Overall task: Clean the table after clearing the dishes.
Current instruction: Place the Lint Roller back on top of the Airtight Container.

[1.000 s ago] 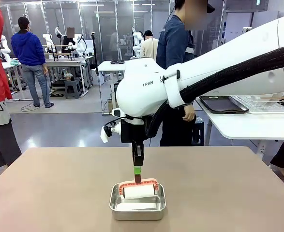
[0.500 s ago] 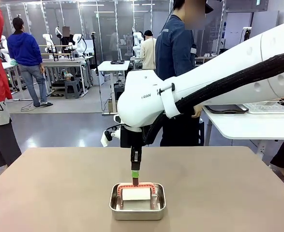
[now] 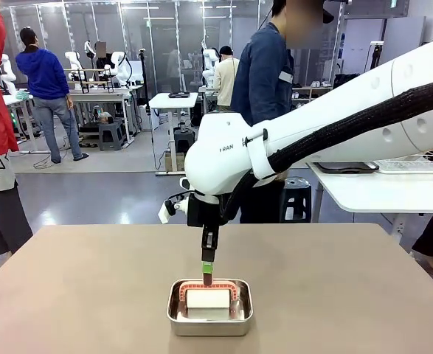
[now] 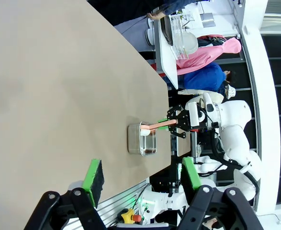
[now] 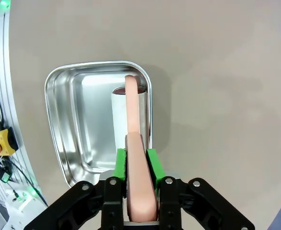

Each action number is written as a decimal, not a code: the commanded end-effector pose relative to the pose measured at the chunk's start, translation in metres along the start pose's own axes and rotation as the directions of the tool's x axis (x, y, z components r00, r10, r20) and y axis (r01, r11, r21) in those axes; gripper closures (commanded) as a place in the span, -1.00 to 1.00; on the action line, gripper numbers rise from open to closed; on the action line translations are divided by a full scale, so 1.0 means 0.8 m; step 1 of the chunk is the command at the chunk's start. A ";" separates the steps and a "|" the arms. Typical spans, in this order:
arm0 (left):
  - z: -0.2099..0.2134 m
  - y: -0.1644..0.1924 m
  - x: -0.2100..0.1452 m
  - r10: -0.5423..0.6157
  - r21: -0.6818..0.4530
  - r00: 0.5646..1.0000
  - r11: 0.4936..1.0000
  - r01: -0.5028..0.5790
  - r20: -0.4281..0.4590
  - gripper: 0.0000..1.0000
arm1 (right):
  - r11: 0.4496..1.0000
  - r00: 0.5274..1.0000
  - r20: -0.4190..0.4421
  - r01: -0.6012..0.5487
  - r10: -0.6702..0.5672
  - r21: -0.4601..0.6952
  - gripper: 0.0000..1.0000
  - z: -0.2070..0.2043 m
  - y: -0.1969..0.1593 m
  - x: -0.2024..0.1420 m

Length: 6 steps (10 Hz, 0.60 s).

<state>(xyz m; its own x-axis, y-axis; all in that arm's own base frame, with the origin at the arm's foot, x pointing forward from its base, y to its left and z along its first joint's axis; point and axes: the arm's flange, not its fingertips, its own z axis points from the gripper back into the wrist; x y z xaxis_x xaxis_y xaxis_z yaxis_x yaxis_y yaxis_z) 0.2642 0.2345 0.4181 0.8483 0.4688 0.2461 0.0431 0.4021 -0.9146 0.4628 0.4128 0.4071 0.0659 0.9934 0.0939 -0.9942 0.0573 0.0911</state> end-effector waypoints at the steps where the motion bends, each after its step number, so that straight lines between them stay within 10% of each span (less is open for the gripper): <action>1: 0.005 -0.004 -0.002 0.004 0.008 1.000 1.000 -0.004 -0.007 -0.66 | 0.999 0.999 0.044 0.013 -0.011 -0.042 -0.22 0.005 0.008 -0.003; 2: 0.005 -0.004 -0.002 0.004 0.008 1.000 1.000 -0.004 -0.007 -0.66 | 0.998 0.999 0.043 0.012 -0.009 -0.060 -0.84 0.013 0.009 -0.002; 6: 0.005 -0.004 -0.002 0.004 0.008 1.000 1.000 -0.004 -0.007 -0.66 | 0.995 0.998 0.053 0.023 -0.018 -0.092 -1.00 0.040 0.010 -0.007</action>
<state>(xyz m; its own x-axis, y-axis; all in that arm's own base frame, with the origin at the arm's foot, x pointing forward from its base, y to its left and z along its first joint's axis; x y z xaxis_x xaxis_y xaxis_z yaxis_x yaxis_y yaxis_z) 0.2642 0.2345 0.4181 0.8483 0.4688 0.2461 0.0431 0.4021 -0.9146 0.4656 0.4092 0.4412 0.0700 0.9870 0.1448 -0.9975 0.0689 0.0126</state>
